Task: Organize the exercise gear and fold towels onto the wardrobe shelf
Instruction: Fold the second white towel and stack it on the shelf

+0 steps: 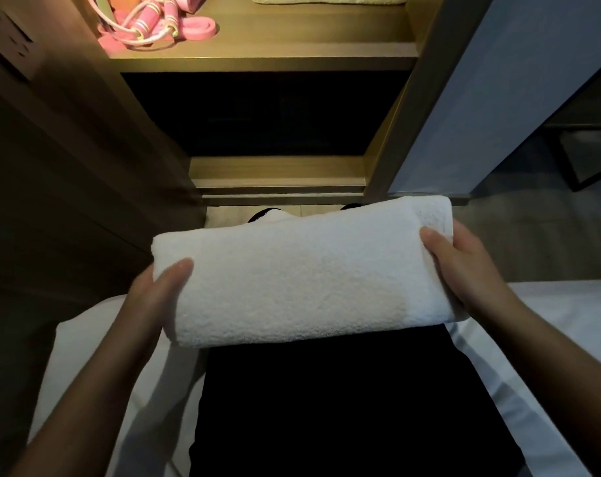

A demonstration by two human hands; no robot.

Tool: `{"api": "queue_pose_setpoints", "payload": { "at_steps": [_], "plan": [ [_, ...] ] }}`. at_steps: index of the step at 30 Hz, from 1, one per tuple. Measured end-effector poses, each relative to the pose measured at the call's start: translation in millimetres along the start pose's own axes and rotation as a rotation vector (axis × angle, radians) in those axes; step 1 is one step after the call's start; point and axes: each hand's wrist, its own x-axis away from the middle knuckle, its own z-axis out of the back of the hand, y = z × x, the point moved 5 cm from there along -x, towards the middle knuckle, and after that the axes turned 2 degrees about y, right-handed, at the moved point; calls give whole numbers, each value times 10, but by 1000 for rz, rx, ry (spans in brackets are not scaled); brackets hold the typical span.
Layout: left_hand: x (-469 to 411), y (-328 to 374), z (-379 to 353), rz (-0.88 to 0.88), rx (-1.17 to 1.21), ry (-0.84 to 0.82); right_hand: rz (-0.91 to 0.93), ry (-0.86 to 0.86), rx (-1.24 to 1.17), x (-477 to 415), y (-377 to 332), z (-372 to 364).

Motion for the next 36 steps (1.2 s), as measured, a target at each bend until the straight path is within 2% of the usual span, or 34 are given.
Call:
{"api": "queue_pose_setpoints", "payload": {
  "at_steps": [3,9,11,13,17,20,22,26,29,32,36],
  "plan": [
    [125,-103,51,-88,35,-64,116,18,50,2,-45,-59],
    [61,264,-112,-423,-192,129,212,97,61,-77,-144,-17],
    [-86,362,-197,-461,-289,157,231,128,91,-129,-155,-14],
    [-311,362,-294,-379,-373,128,203,98,164,-240,-119,-73],
    [-783,165,-402,69,-491,-50,11,-55,379,-592,-39,-204],
    [-944,186,-410,227,-513,-76,-133,-172,480,-791,-61,-252],
    [-999,193,-425,221,-489,-60,-128,-182,518,-859,-101,-268],
    [-957,244,-376,-67,-349,36,137,7,389,-791,-193,-206],
    [-886,285,-350,-165,-292,22,210,-36,243,-725,-115,-188],
    [-950,373,-393,-172,-393,-32,160,-108,249,-792,-122,-182],
    [-1152,424,-477,-41,-537,-77,106,-152,379,-1021,-190,-237]
  ]
}}
